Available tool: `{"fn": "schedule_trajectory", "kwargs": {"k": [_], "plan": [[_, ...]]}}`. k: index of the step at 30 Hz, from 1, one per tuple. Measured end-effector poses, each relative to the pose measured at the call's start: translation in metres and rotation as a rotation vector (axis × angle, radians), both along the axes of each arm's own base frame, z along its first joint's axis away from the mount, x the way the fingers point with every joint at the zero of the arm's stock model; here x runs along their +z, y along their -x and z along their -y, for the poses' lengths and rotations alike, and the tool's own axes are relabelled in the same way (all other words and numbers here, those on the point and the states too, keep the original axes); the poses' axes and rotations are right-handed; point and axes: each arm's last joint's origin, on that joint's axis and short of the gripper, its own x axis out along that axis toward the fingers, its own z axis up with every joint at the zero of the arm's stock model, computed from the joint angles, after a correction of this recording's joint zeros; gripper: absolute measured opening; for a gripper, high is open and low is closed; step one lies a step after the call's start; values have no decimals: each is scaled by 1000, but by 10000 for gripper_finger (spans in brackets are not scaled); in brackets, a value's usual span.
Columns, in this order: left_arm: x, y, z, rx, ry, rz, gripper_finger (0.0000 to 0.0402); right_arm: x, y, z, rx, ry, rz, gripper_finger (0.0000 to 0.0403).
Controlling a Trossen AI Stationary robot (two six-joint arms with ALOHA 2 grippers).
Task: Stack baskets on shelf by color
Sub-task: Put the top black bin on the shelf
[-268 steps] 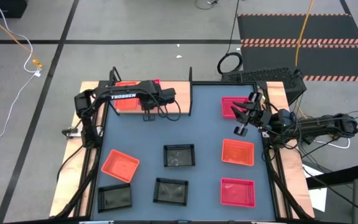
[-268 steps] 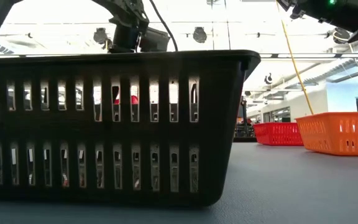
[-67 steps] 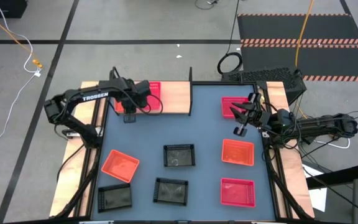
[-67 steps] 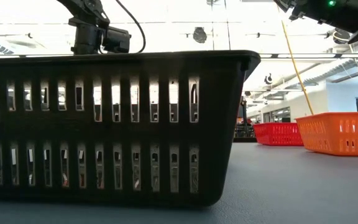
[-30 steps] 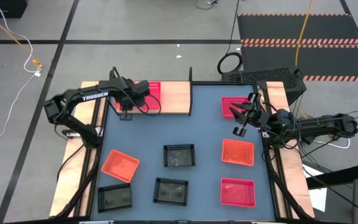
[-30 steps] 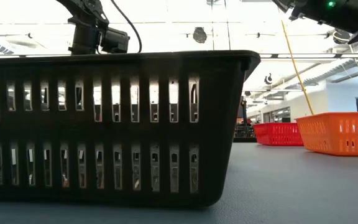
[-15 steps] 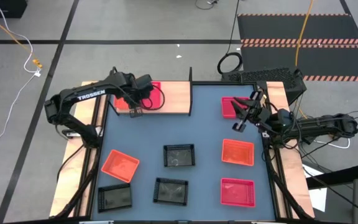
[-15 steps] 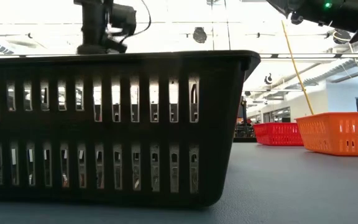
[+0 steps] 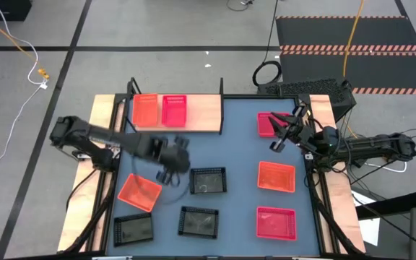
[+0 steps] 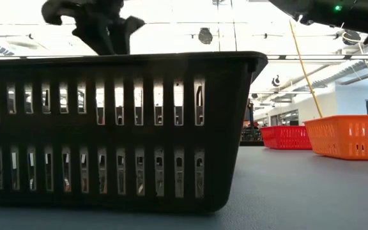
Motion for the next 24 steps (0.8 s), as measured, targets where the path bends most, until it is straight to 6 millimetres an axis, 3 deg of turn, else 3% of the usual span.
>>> {"fn": "schedule_trajectory", "kwargs": {"k": [4, 10, 16, 24], "plan": [[-12, -7, 34, -155, -127, 81, 150, 1, 1, -1, 24, -1, 7, 66], [-46, -20, 69, -364, -246, 9, 150, 0, 1, -1, 55, -5, 8, 66], [-77, -29, 75, -422, -302, -98, 150, 0, 0, -1, 67, -19, 8, 66], [-93, -37, 62, -545, -385, -197, 145, -1, 0, -1, 57, -4, -7, 66]]}}
